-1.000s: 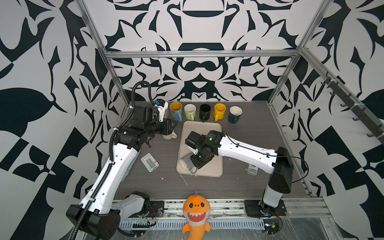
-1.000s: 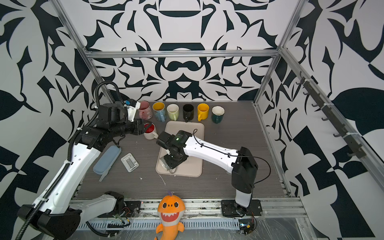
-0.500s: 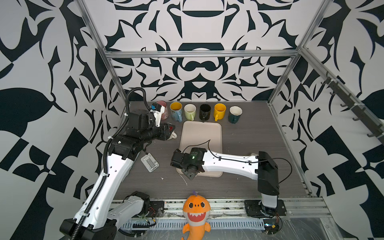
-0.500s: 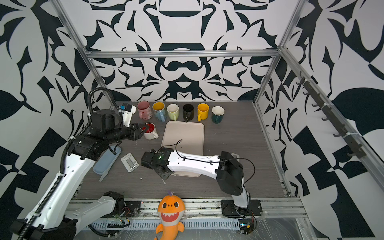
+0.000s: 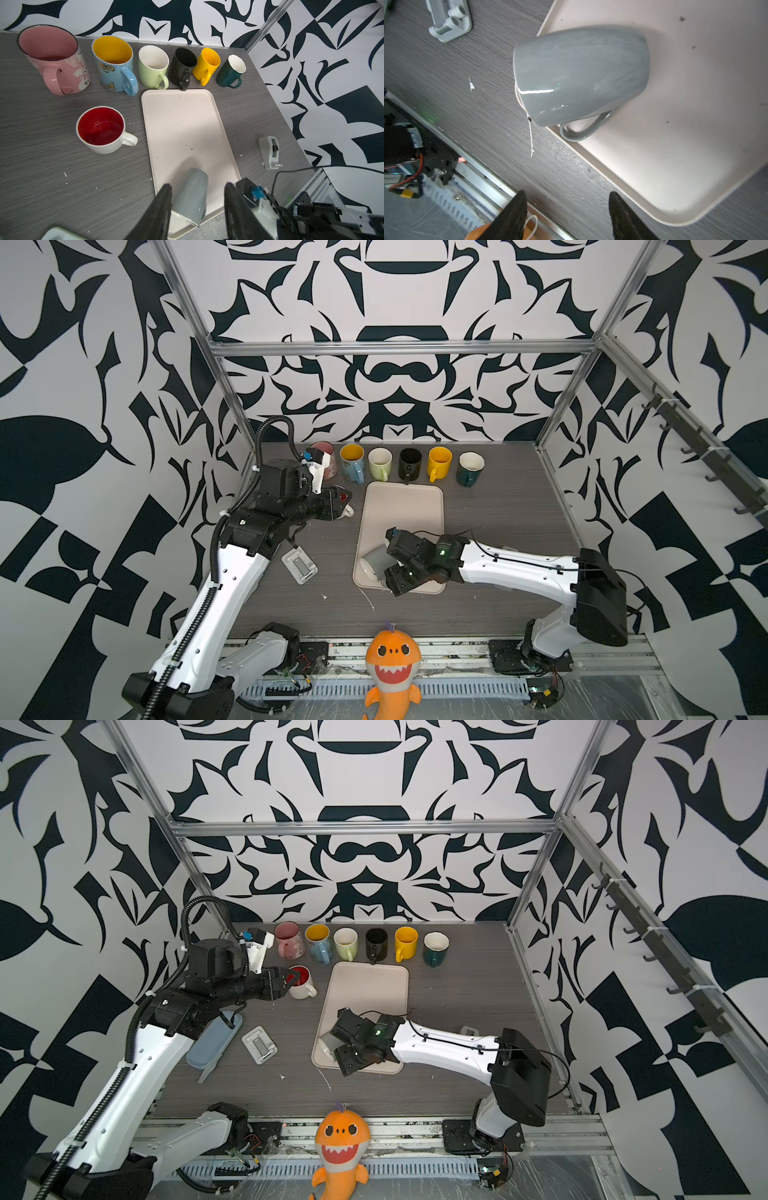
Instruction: Turn the mug right side up
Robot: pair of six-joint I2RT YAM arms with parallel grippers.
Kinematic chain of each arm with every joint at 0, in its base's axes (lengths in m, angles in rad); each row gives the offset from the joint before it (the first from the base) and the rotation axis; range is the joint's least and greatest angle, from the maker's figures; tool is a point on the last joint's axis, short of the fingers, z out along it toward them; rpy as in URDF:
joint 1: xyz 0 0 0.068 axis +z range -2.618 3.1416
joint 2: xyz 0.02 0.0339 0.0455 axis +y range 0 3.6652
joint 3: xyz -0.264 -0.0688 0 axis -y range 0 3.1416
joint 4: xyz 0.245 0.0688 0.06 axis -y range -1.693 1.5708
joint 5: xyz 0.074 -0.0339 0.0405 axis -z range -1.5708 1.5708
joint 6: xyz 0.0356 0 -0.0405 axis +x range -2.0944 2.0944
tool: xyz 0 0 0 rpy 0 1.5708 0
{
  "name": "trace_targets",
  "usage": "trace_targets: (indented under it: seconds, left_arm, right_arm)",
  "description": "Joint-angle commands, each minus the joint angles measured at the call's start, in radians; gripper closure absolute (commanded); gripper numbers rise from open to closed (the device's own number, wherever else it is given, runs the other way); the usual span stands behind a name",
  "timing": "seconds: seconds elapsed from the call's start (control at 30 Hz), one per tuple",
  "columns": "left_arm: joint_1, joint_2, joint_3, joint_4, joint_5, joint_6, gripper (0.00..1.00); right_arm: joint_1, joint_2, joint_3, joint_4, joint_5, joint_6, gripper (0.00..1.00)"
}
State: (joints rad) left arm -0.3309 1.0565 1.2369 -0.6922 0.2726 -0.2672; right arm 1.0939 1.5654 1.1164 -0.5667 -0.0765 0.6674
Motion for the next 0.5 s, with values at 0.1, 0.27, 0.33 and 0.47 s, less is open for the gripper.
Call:
trace_targets:
  seconds: [0.1, 0.27, 0.33, 0.47]
  left_arm:
    - [0.004, 0.034, -0.002, 0.021, 0.053, -0.042, 0.56]
    - [0.003, 0.066, -0.019, 0.029, 0.078, -0.057, 0.58]
    - [0.003, 0.079, -0.034, 0.042, 0.094, -0.067, 0.59]
    - [-0.002, 0.107, -0.05, 0.052, 0.111, -0.085, 0.6]
  right_arm:
    - [-0.081, -0.028, -0.14, 0.277, -0.266, 0.154, 0.33]
    - [-0.113, -0.023, -0.209, 0.368, -0.301, 0.177, 0.32]
    - [-0.136, -0.017, -0.235, 0.402, -0.315, 0.184, 0.32]
    - [-0.172, -0.001, -0.271, 0.457, -0.318, 0.191, 0.32]
